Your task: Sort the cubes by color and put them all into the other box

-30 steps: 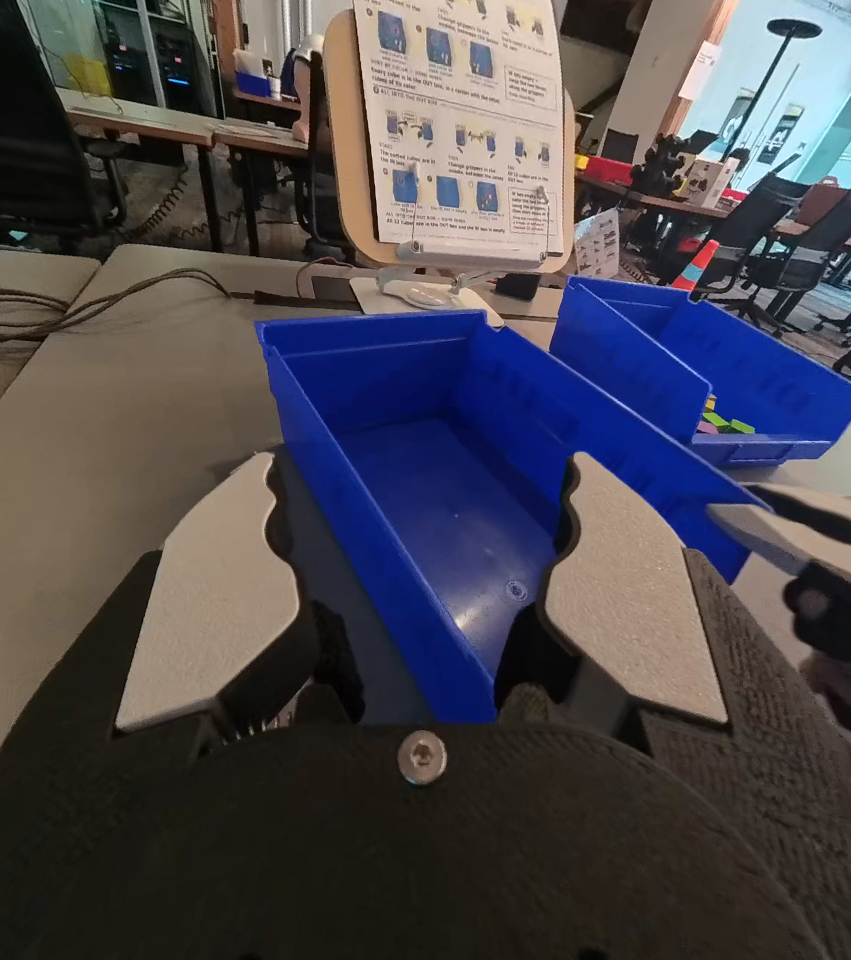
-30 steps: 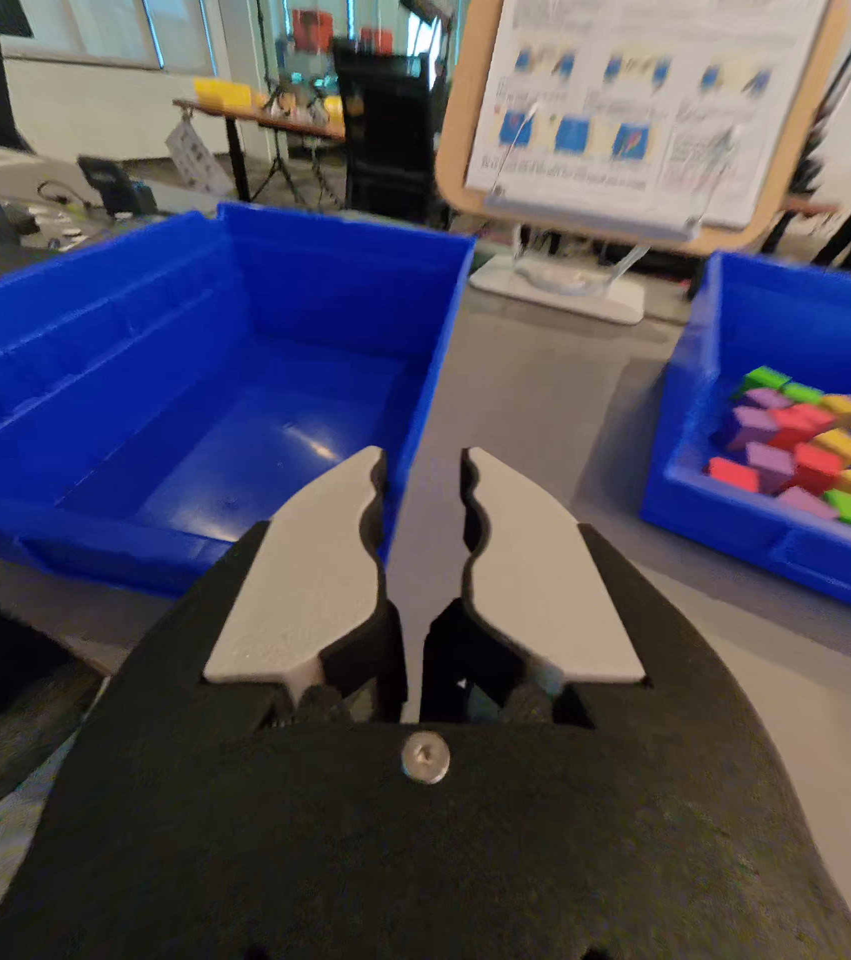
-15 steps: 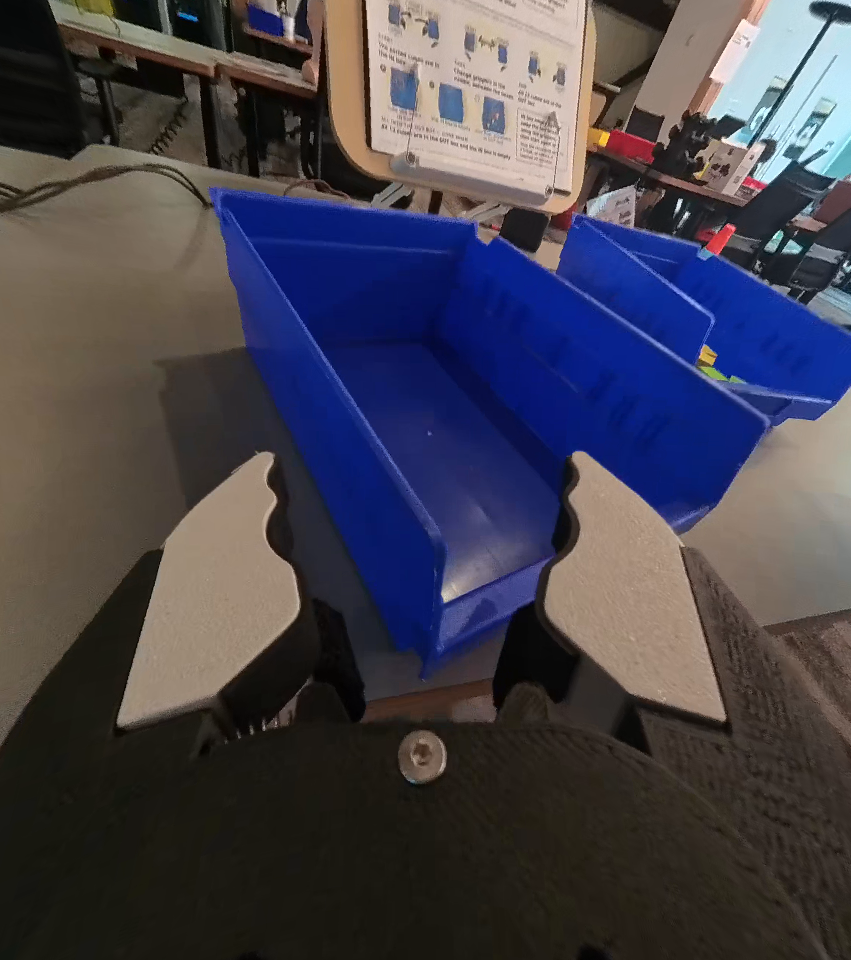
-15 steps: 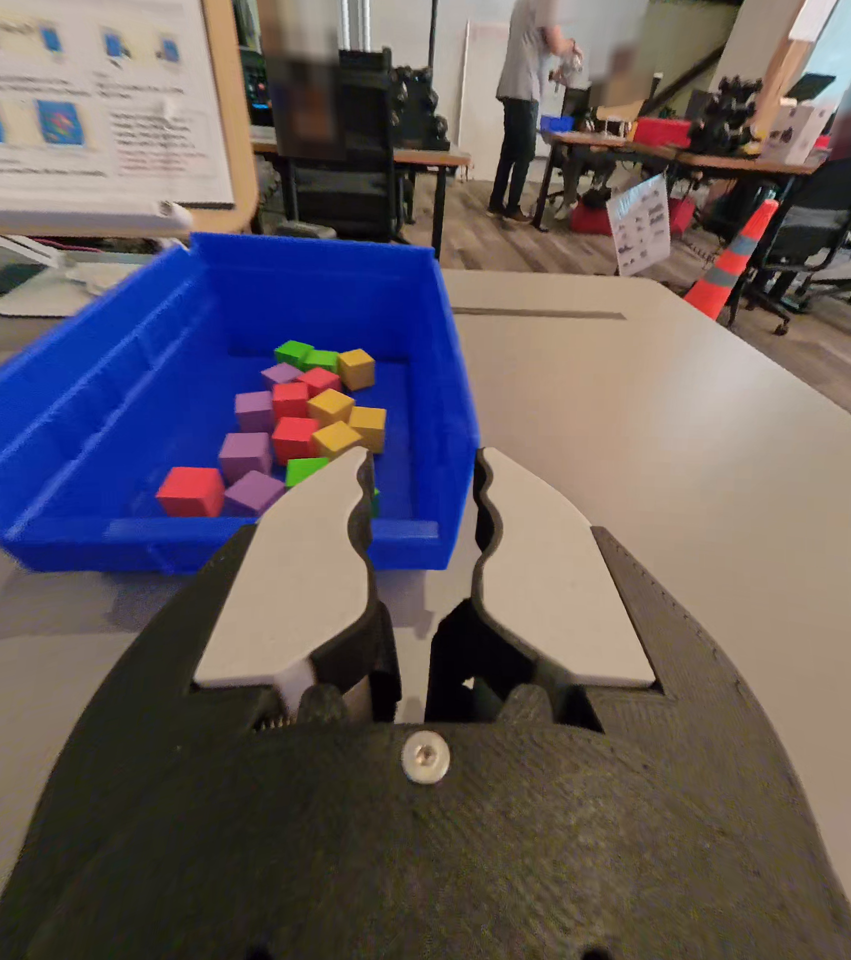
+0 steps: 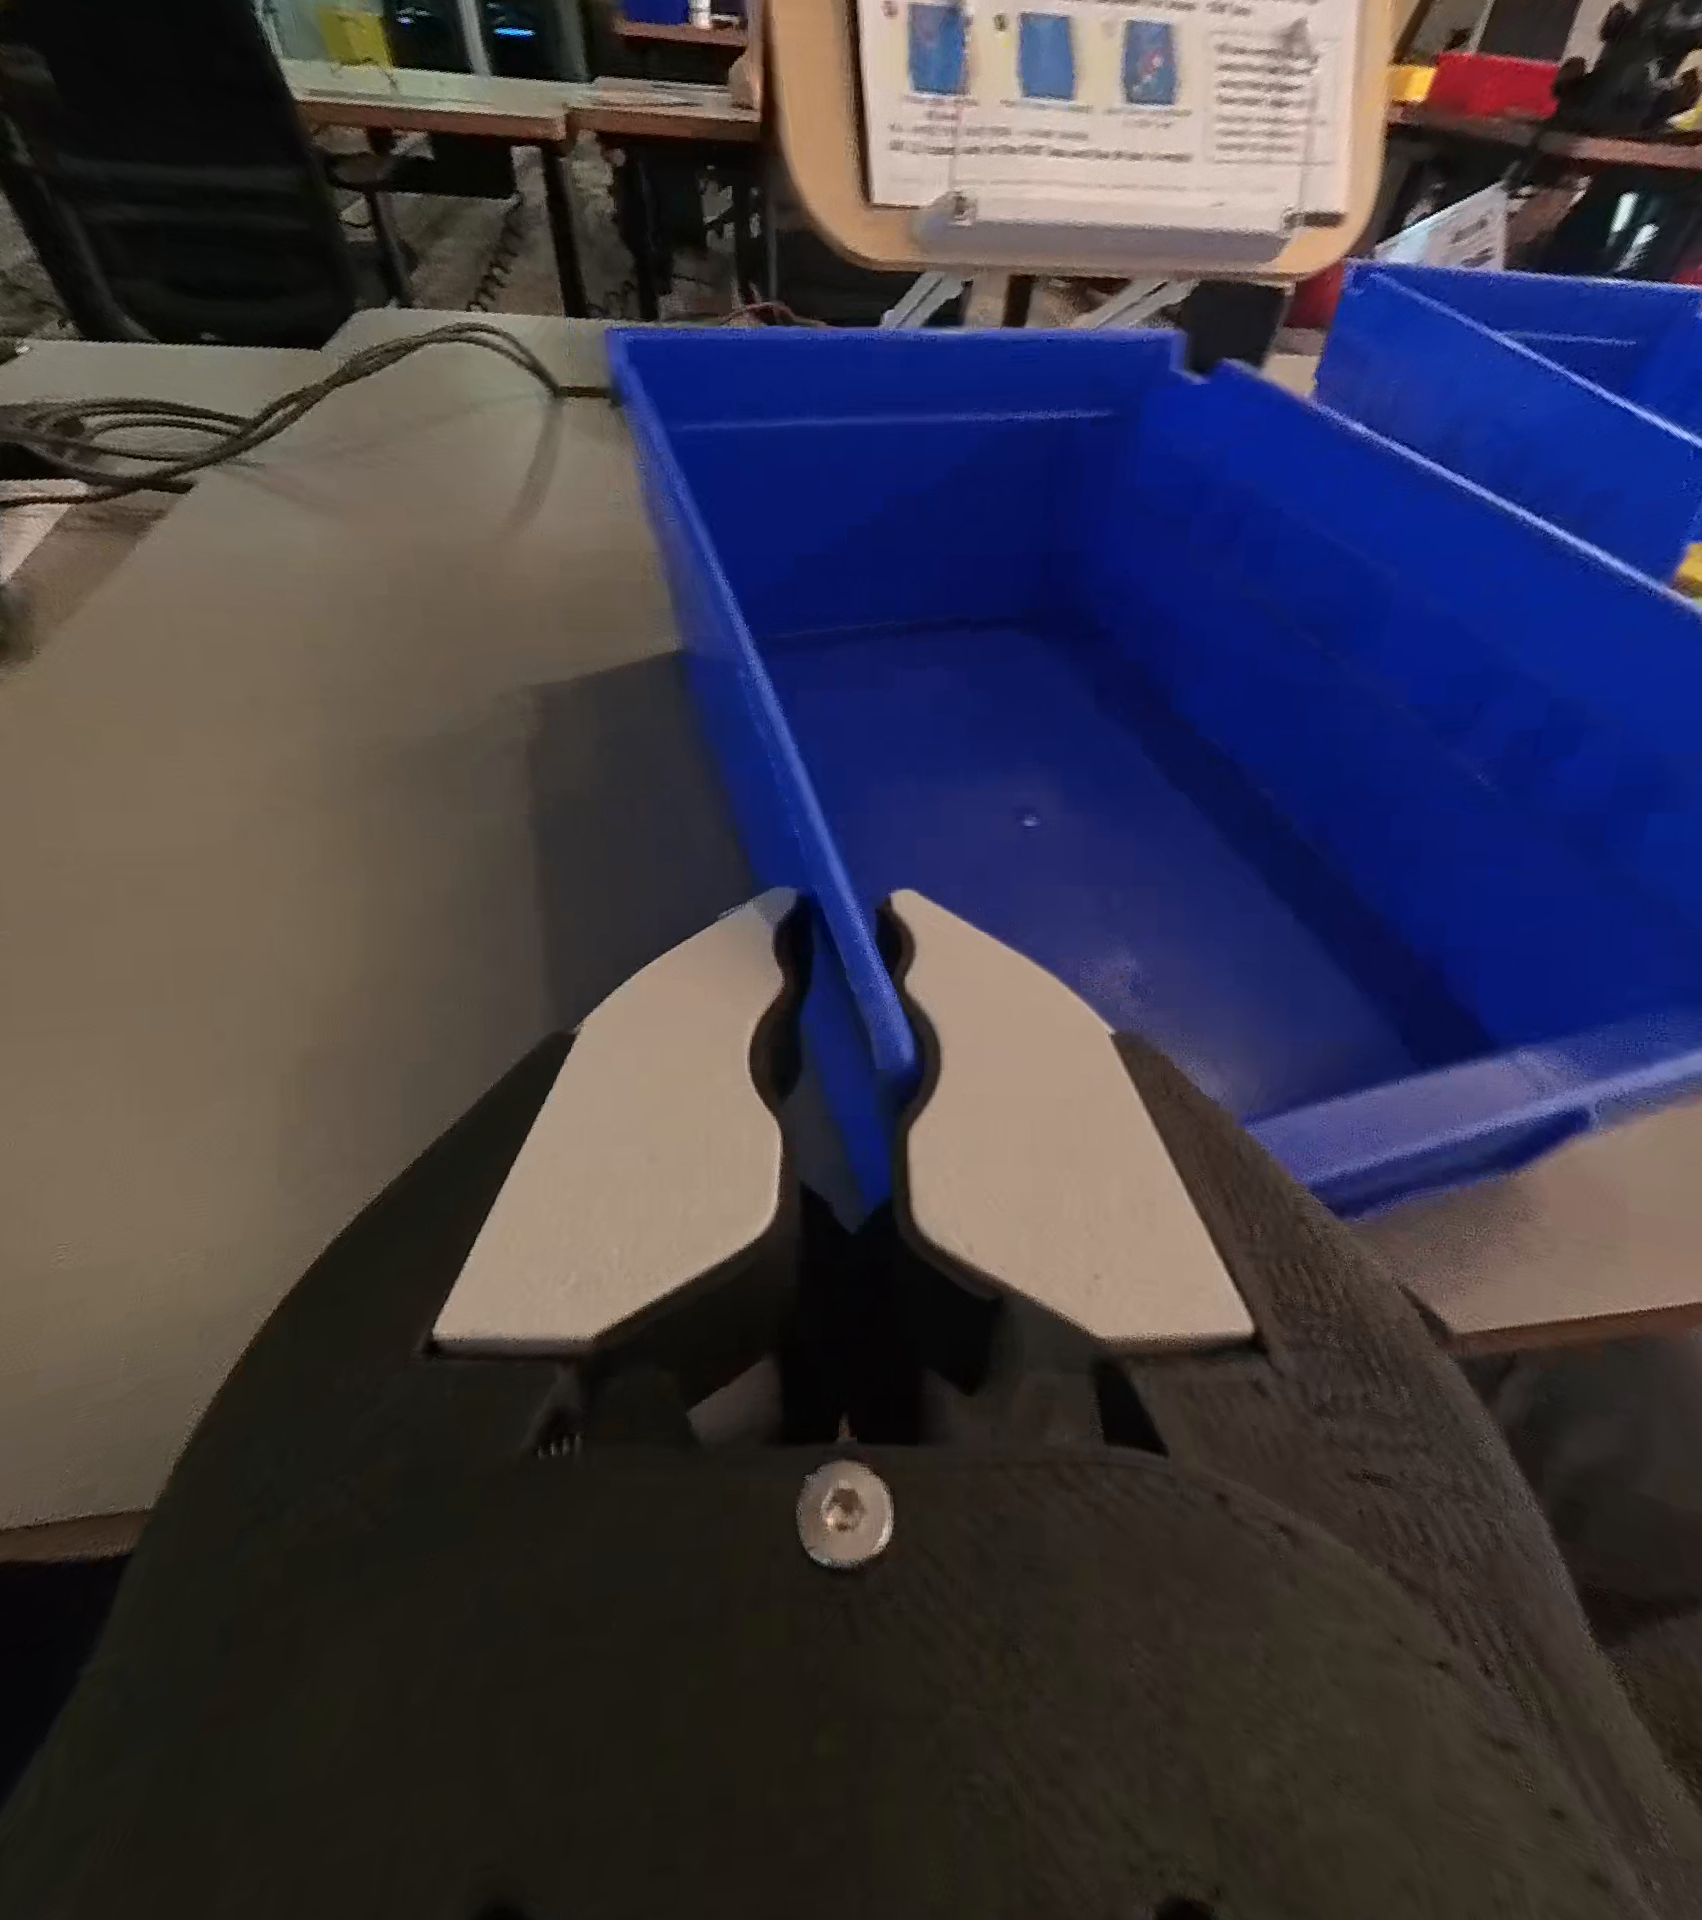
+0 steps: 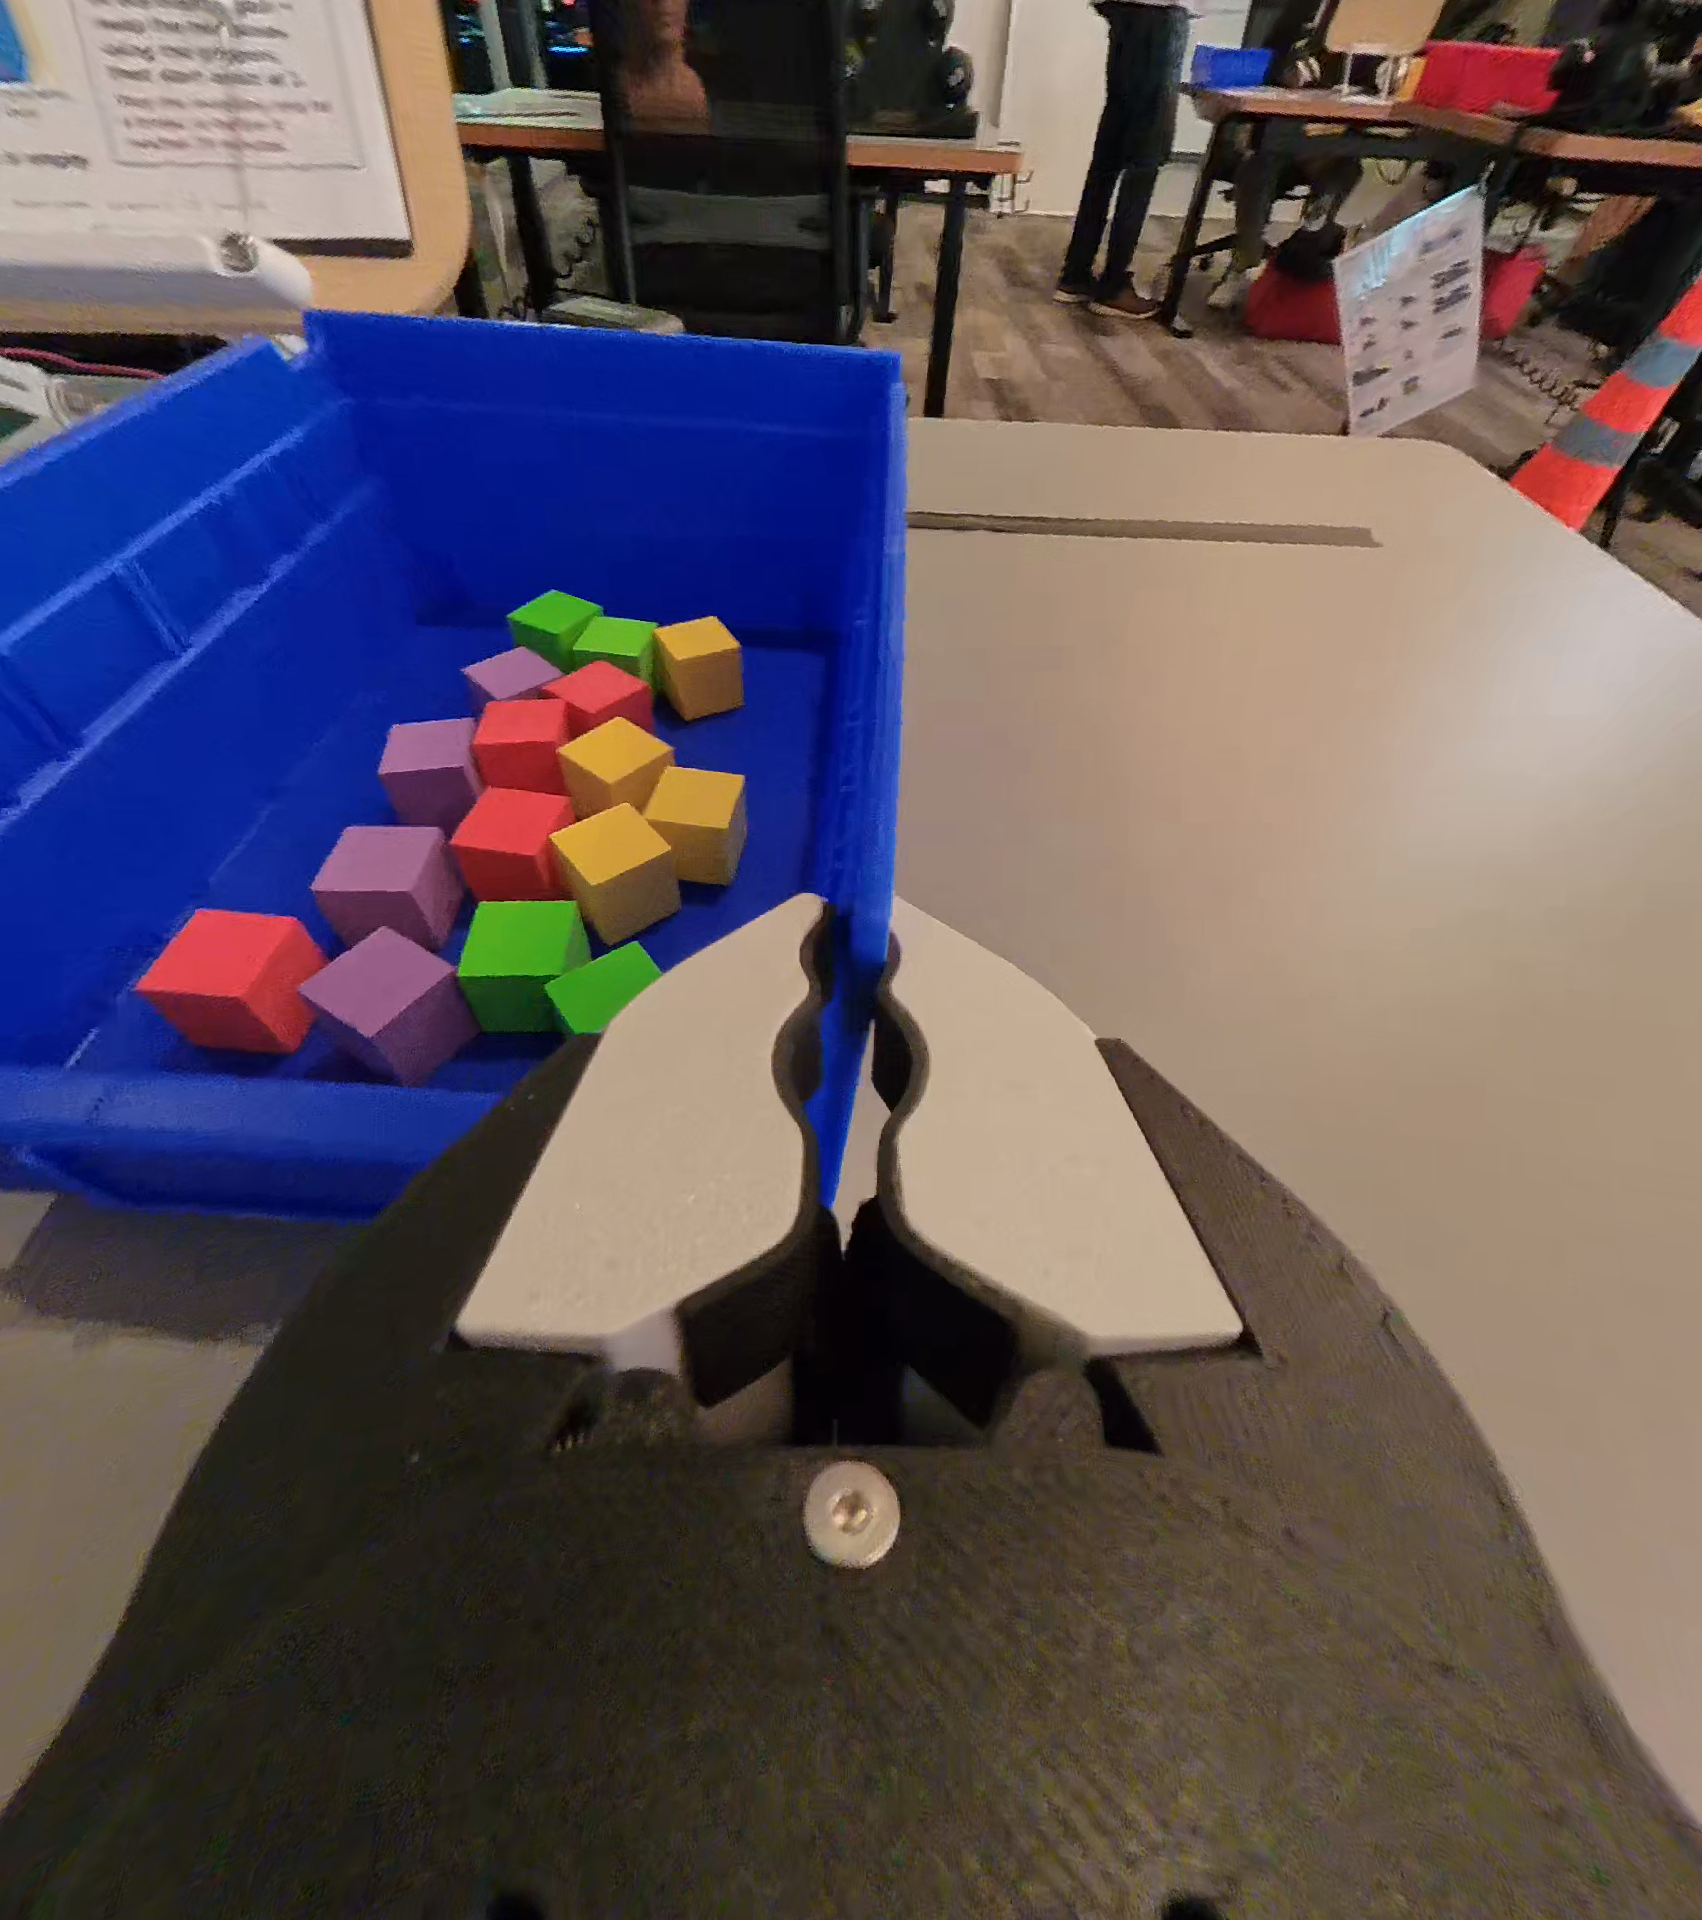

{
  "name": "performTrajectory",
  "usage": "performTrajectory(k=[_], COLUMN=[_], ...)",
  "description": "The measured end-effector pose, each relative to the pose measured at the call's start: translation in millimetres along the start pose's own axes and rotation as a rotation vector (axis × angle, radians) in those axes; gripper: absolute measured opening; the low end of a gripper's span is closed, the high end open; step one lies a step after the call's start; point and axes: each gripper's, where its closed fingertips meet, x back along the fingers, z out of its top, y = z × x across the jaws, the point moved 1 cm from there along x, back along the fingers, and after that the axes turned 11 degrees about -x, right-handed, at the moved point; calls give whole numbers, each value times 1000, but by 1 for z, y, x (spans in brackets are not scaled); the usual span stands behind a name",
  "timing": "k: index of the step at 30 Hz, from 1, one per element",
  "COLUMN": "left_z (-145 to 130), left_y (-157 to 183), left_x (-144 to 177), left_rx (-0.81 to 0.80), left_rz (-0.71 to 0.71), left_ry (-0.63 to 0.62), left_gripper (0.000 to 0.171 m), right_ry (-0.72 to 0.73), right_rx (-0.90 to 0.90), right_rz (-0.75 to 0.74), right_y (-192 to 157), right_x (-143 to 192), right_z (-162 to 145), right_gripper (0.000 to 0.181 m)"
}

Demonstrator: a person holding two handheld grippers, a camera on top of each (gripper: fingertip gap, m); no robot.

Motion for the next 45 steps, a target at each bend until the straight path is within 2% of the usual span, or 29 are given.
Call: performTrajectory(k=[4,12,18,28,38,45], left_z=[-3,0,5,-18,-29,-36], left_y=[-22,-26,-46,-79,-114,-123], left_x=[5,21,46,77,86,113], left_rx=[73,32,66,78,84,79], left_rz=[-43,-70,-58,34,142,160], left_ry=[-34,-46,-23,-64,-103,-121], left_gripper=[6,5,4,5,5,6], right_ry=[-1,0,3,1,-13,-27], right_rx=[52,76,89,138,159,206], right_rz=[23,54,101,177,213,305], right_y=[-17,-38,-64,-124,-140,-165], right_x=[4,19,29,34,39,38], right_z=[-4,-11,-18,-29,-33,-36], right_gripper=[4,4,4,5,5,5])
